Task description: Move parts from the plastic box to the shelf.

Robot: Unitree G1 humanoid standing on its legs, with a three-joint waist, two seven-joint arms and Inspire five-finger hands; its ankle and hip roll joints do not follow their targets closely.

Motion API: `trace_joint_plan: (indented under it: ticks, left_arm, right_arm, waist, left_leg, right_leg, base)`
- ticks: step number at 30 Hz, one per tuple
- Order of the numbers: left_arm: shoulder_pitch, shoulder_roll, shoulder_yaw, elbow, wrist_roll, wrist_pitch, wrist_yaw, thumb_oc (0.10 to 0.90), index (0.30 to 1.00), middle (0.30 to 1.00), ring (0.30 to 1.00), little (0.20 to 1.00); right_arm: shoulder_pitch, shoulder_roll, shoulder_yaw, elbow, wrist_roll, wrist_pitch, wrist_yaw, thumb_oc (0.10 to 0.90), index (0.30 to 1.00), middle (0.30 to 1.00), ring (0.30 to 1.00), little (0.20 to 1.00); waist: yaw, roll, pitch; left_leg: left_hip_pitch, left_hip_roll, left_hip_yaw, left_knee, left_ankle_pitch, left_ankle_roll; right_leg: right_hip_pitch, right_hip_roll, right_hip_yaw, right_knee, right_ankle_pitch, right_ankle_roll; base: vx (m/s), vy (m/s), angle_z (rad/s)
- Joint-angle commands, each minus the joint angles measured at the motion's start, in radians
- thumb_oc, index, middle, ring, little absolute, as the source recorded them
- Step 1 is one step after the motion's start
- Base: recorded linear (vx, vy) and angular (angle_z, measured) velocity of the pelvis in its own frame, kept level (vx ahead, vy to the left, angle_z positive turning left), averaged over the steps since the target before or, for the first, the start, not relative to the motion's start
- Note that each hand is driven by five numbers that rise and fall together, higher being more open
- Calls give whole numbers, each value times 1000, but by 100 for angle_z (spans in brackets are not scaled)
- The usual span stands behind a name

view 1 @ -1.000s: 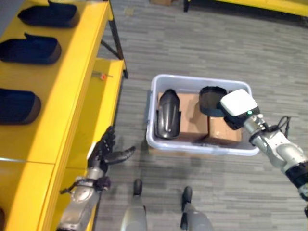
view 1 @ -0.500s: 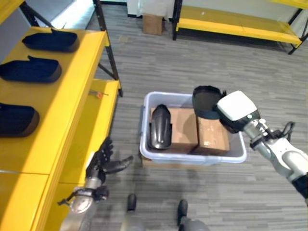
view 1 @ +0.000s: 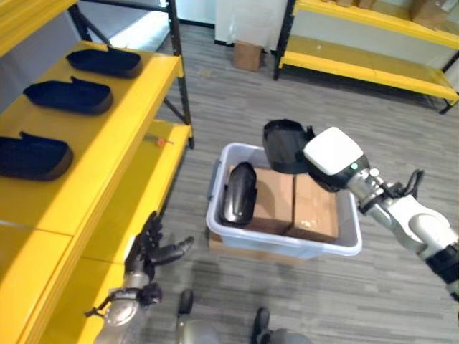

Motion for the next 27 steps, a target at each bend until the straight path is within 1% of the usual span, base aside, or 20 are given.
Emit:
trace_joint_plan:
  ticks: [1,2,4,5,6,7,8,9,10,11,13,14,16,17,18,21,22,25,27]
  left_arm:
    - [-75,41,1,-56,20,-90,-2,900,1000,1000,1000,1000]
    - [-81,37,1,-57,21,-90,-3,900,1000,1000,1000,1000]
    - [-94,29,-11,-53,20,-87,-3,900,1000,1000,1000,1000]
    - [-102,24,-14,-52,18,-87,-2,900,1000,1000,1000,1000]
    - [-102,24,-16,-51,18,-87,-2,900,1000,1000,1000,1000]
    - [-109,16,-27,-51,18,-85,-10,900,1000,1000,1000,1000]
    - [-110,14,-29,-53,20,-86,-13,900,1000,1000,1000,1000]
    - [-108,10,-28,-54,22,-84,-15,900,1000,1000,1000,1000]
    - [-107,10,-31,-55,22,-84,-15,900,1000,1000,1000,1000]
    - [-102,0,-37,-55,29,-80,-26,900,1000,1000,1000,1000]
    - [-90,-7,-37,-54,32,-78,-30,900,1000,1000,1000,1000]
    - [-90,-6,-39,-55,33,-78,-30,900,1000,1000,1000,1000]
    - [-78,-7,-30,-60,37,-78,-33,900,1000,1000,1000,1000]
    - [-72,-5,-26,-68,41,-79,-36,900,1000,1000,1000,1000]
    - [-56,-4,-10,-72,49,-83,-41,900,1000,1000,1000,1000]
    - [-41,-7,2,-70,58,-82,-41,900,1000,1000,1000,1000]
    - [-30,-11,9,-76,66,-81,-46,900,1000,1000,1000,1000]
    - [-17,-12,19,-88,69,-81,-52,900,1000,1000,1000,1000]
    - [-5,-17,27,-94,74,-80,-59,900,1000,1000,1000,1000]
  right_arm:
    - [-122,7,-121,-70,26,62,-129,400,300,300,300,300]
    - [-102,3,-140,-86,27,61,-133,400,300,300,300,300]
    - [-71,-4,-168,-101,24,64,-145,400,300,300,300,300]
    - [-60,-7,-181,-107,20,67,-148,400,300,300,300,300]
    - [-56,-8,-184,-109,20,67,-148,400,300,300,300,300]
    - [-18,-27,-223,-127,12,73,-153,400,300,300,300,300]
    - [-7,-37,-241,-134,11,75,-155,400,300,300,300,300]
    - [15,-46,-266,-146,10,76,-159,400,300,300,300,300]
    - [27,-48,-276,-153,9,75,-157,400,300,300,300,300]
    - [70,-64,-327,-173,9,74,-163,400,300,300,300,300]
    - [123,-67,-373,-196,7,70,-152,400,300,300,300,300]
    - [129,-67,-378,-199,7,69,-151,400,300,300,300,300]
    - [160,-66,-399,-205,2,66,-142,400,300,300,300,300]
    - [176,-69,-412,-214,0,64,-137,400,300,300,300,300]
    - [217,-82,-446,-228,-11,62,-132,400,300,300,300,300]
    - [263,-81,-492,-249,-20,60,-130,400,300,300,300,300]
    - [291,-79,-517,-262,-24,59,-124,400,300,300,300,300]
    - [333,-80,-555,-275,-30,58,-117,400,300,300,300,300]
    - [381,-85,-602,-297,-38,59,-113,400,300,300,300,300]
  waist:
    - [8,-57,-57]
    - [3,-64,-60]
    - [-10,-73,-68]
    - [-19,-72,-79]
    - [-20,-71,-78]
    - [-43,-67,-95]
    - [-52,-62,-101]
    - [-63,-56,-111]
    - [-60,-57,-111]
    - [-83,-32,-137]
    - [-84,-26,-147]
    - [-83,-27,-148]
    - [-79,-22,-157]
    - [-77,-23,-161]
    - [-75,-28,-165]
    - [-68,-33,-171]
    - [-65,-36,-175]
    - [-64,-42,-180]
    - [-63,-49,-184]
  left_leg:
    - [25,5,42,102,-27,-9]
    - [30,-6,55,154,-66,1]
    - [44,-4,95,268,-120,13]
    - [65,-3,101,299,-160,5]
    - [64,-2,98,306,-168,4]
    - [104,-10,124,318,-217,5]
    - [117,-21,125,309,-236,4]
    - [142,-25,140,269,-260,5]
    - [150,-28,142,258,-257,7]
    - [190,-42,174,124,-268,6]
    - [219,-70,174,53,-296,22]
    - [221,-72,175,50,-296,24]
    - [239,-94,172,14,-302,36]
    - [242,-104,171,4,-301,42]
    - [247,-122,169,-16,-305,51]
    - [255,-147,160,-52,-303,64]
    - [250,-162,154,-57,-308,72]
    - [243,-180,144,-60,-314,80]
    - [234,-201,129,-60,-323,90]
  right_leg:
    - [81,-90,-28,-47,-28,72]
    - [87,-98,-42,-70,-18,67]
    - [98,-110,-83,-100,-8,59]
    - [108,-110,-86,-109,-19,63]
    - [113,-109,-88,-110,-22,65]
    - [124,-120,-122,-119,-14,71]
    - [127,-127,-130,-119,-8,77]
    - [130,-133,-147,-116,-5,84]
    - [133,-135,-148,-115,-5,87]
    - [132,-153,-175,-105,8,107]
    - [130,-176,-177,-90,18,120]
    - [130,-178,-177,-89,19,122]
    - [127,-197,-172,-90,39,135]
    - [128,-209,-174,-91,49,143]
    - [130,-227,-181,-95,69,158]
    - [131,-243,-187,-111,96,177]
    - [134,-253,-186,-127,113,188]
    - [140,-266,-193,-143,137,202]
    - [146,-286,-199,-159,165,220]
  base:
    - [-82,-105,84]
    - [-84,-82,52]
    - [-42,-71,53]
    - [38,-36,97]
    - [86,31,147]
    - [41,102,122]
    - [48,151,106]
    - [34,108,55]
    - [80,241,53]
    - [81,257,32]
    - [59,240,36]
    - [36,167,53]
    - [30,185,35]
    - [23,256,14]
    - [24,234,14]
    - [-3,185,28]
    - [-20,185,29]
    - [-15,133,17]
    - [-16,146,14]
